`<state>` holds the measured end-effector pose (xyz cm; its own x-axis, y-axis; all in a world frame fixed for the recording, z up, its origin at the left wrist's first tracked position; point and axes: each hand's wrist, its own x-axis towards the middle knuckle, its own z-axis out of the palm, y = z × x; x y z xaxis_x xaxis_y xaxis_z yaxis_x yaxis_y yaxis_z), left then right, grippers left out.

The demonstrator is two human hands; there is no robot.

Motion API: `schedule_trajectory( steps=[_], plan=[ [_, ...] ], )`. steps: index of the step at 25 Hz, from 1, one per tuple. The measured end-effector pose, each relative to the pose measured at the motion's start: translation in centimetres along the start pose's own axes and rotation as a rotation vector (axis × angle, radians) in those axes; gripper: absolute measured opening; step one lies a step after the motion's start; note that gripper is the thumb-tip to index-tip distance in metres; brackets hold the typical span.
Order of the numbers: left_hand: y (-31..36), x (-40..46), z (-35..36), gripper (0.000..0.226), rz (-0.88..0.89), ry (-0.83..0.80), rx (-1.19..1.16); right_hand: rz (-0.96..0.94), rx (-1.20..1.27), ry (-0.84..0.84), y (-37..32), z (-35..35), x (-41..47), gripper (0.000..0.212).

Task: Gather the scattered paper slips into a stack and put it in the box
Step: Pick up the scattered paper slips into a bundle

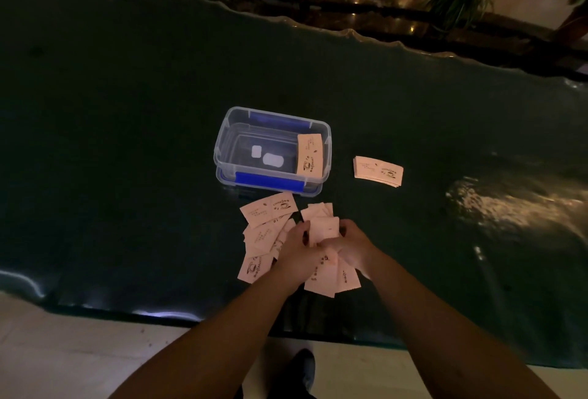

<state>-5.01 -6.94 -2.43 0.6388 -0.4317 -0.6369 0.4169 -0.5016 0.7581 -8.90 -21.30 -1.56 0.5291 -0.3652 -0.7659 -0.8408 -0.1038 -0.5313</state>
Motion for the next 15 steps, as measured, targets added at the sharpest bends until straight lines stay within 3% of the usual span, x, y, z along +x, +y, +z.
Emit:
schedule_trajectory(
  steps=[3, 5, 8, 11, 15],
  plan=[
    [-0.2, 0.4, -1.3, 0.046, 0.106, -0.028, 0.152, 0.014, 0.115, -0.003, 0.9, -0.4, -0.6, 0.083],
    [-0.4, 0.9, -3.4, 0.038, 0.185, 0.126, 0.354, 0.015, 0.187, -0.006, 1.4, -0.7, -1.1, 0.075],
    [-0.8, 2.2, -7.8, 0.077, 0.167, 0.456, 0.583, 0.015, 0.230, 0.017, 2.1, -1.1, -1.5, 0.070],
    [-1.1, 3.3, -10.8, 0.116, 0.047, 0.349, 0.856, 0.017, 0.249, 0.038, 2.3, -1.2, -1.7, 0.071],
    [-1.3, 2.8, -10.8, 0.108, 0.055, 0.259, 1.033, -0.025, 0.241, 0.031, 1.8, -0.9, -1.8, 0.072]
  ],
)
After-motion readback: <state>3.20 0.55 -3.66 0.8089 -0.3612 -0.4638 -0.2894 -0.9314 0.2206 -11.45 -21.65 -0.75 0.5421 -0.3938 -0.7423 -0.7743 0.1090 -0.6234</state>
